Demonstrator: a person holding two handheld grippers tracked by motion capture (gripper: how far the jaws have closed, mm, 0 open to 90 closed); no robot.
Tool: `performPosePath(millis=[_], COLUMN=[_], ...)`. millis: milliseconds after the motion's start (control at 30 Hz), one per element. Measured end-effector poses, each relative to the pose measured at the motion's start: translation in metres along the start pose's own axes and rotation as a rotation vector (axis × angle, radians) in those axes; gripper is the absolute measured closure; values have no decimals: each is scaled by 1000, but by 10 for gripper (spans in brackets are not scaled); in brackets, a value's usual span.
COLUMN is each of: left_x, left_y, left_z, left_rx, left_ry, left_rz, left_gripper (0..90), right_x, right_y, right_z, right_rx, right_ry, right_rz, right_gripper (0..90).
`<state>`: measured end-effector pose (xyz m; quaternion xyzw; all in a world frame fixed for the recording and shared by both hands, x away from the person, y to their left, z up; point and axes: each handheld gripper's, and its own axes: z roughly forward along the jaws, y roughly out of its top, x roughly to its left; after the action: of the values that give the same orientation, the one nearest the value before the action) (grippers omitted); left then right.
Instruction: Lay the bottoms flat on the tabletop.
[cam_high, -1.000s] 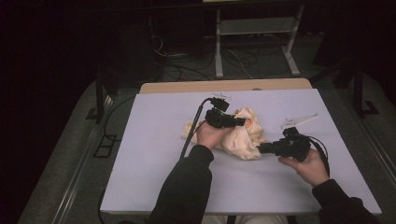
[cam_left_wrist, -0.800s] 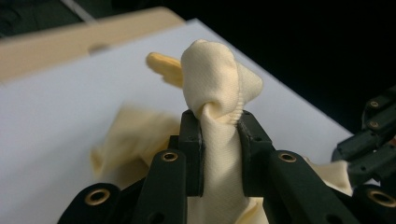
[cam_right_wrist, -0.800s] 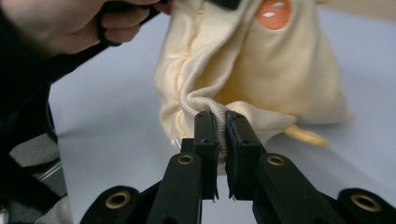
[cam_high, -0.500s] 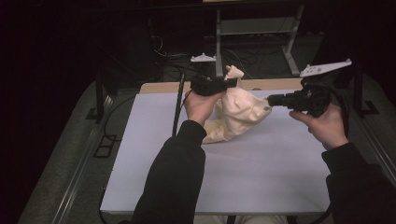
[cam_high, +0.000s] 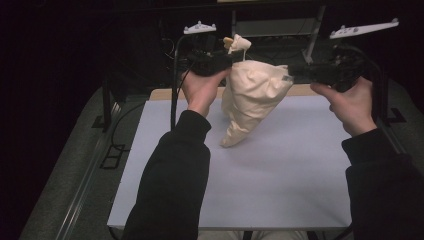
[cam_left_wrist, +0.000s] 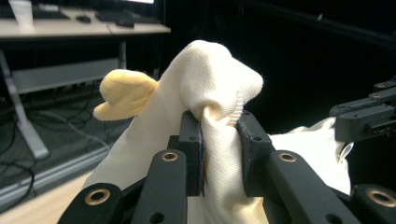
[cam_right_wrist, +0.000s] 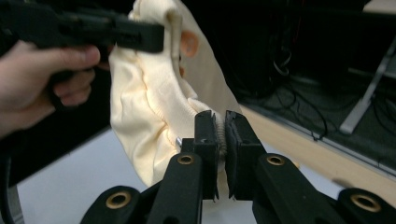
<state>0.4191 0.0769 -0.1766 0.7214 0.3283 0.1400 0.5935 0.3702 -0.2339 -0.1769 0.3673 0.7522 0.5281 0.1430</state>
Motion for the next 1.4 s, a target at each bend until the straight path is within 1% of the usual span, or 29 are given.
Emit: performPosePath(millis=[33, 100, 133, 167, 200, 233, 267, 300, 333, 400, 433, 467, 533, 600, 733, 867, 1033, 1133, 1200, 1300, 1400], left_x=[-1, -1, -1, 0, 2, 6, 10, 15, 21, 27, 30, 31, 33, 34, 34, 35, 38, 40, 41, 42, 44], left_y=[2, 2, -1, -6, -10, -17, -24, -32, -42, -54, -61, -63, -70, -74, -80, -86, -94, -97, -98, -102, -109], left_z=[-2, -3, -3, -1, 0, 2, 5, 7, 9, 11, 12, 13, 14, 14, 12, 10, 8, 8, 8, 8, 8], left_rx=[-13, -36, -33, -22, -14, -1, 12, 23, 34, 39, 42, 48, 61, 68, 86, 104, 110, 124, 135, 141, 141], left_ry=[-2, -6, 2, 6, 6, 2, -4, -16, -37, -52, -56, -55, -49, -46, -38, -33, -36, -34, -32, -35, -31], left_rz=[-1, 0, 3, -1, -9, -25, -46, -74, -111, -147, -154, -153, -150, -152, -140, -132, -140, -138, -136, -137, -150], left_gripper=[736, 735, 735, 735, 735, 735, 735, 735, 735, 734, 735, 734, 735, 734, 732, 730, 730, 730, 730, 730, 730], right_x=[1, 4, 6, 8, 10, 11, 12, 13, 13, 11, 10, 8, 5, 2, -3, -4, -5, -4, -4, -2, 1], right_y=[3, 10, 11, 11, 8, 5, -1, -6, -12, -22, -26, -32, -38, -44, -54, -59, -65, -69, -73, -80, -90], right_z=[-3, -8, -9, -9, -6, -4, -1, 3, 6, 13, 17, 21, 26, 31, 37, 41, 47, 52, 55, 61, 67], right_rx=[-14, -48, -59, -59, -37, -25, -9, 7, 21, 49, 61, 75, 85, 91, 96, 107, 124, 141, 156, 189, 198], right_ry=[0, -17, -19, -11, -7, -8, 3, 18, 29, 42, 48, 57, 69, 80, 101, 109, 122, 133, 157, 208, 261], right_rz=[-1, -9, -5, 4, 1, 0, 2, 5, 5, 10, 16, 27, 41, 60, 94, 107, 111, 115, 125, 145, 164], right_gripper=[827, 827, 827, 828, 827, 828, 827, 827, 827, 827, 827, 826, 826, 826, 826, 826, 825, 825, 824, 823, 823])
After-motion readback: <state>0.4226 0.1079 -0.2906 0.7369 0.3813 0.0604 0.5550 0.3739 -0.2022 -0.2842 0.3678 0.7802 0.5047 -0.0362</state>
